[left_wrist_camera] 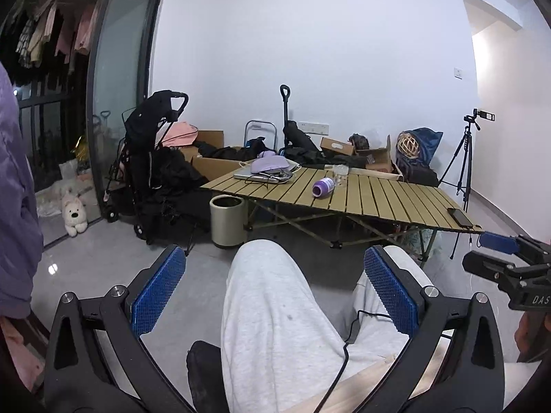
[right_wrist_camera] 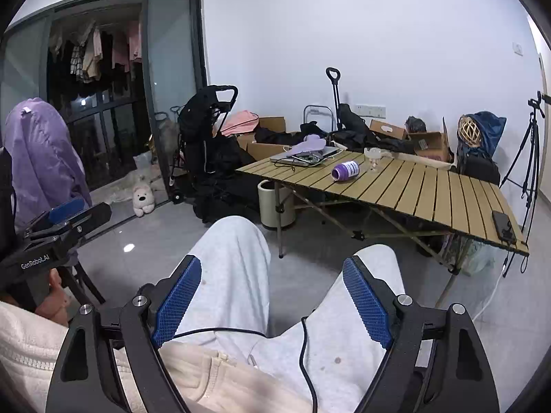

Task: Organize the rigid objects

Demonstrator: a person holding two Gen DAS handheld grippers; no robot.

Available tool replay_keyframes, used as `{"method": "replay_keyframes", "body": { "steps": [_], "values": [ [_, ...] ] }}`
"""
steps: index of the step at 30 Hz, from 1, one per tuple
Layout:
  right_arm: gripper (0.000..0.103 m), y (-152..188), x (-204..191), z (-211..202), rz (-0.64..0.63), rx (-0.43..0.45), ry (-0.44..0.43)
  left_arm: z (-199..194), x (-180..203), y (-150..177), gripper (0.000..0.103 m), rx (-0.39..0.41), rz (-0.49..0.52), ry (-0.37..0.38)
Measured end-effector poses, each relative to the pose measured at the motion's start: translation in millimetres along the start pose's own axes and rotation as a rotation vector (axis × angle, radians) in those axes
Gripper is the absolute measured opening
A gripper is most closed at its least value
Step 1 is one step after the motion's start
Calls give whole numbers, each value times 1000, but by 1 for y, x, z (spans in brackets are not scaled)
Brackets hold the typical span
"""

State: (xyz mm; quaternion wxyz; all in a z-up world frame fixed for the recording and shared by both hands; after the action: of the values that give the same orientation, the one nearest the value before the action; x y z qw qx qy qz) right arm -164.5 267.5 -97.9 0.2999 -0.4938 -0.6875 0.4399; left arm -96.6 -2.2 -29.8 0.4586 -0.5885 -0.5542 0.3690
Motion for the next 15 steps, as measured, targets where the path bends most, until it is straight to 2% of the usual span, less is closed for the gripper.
{"method": "replay_keyframes", "body": {
  "steps": [15],
  "values": [
    [89,1,2,3,11,5,-4,-4,-2,-1,103,15,-6,-5]
  ]
}}
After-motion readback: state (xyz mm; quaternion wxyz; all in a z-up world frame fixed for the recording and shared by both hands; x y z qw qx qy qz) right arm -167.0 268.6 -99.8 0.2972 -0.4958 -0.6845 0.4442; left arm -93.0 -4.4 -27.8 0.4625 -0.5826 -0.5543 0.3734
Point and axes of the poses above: each gripper's, at about its wrist camera, not at the fingertips, and z roughly the way its jaws point, x to its right, y to its underside, the point moved 9 cm from there along z, roughly the way its jaws point, and after that the axes turned 7 degrees about y, right-handed, at the moved point
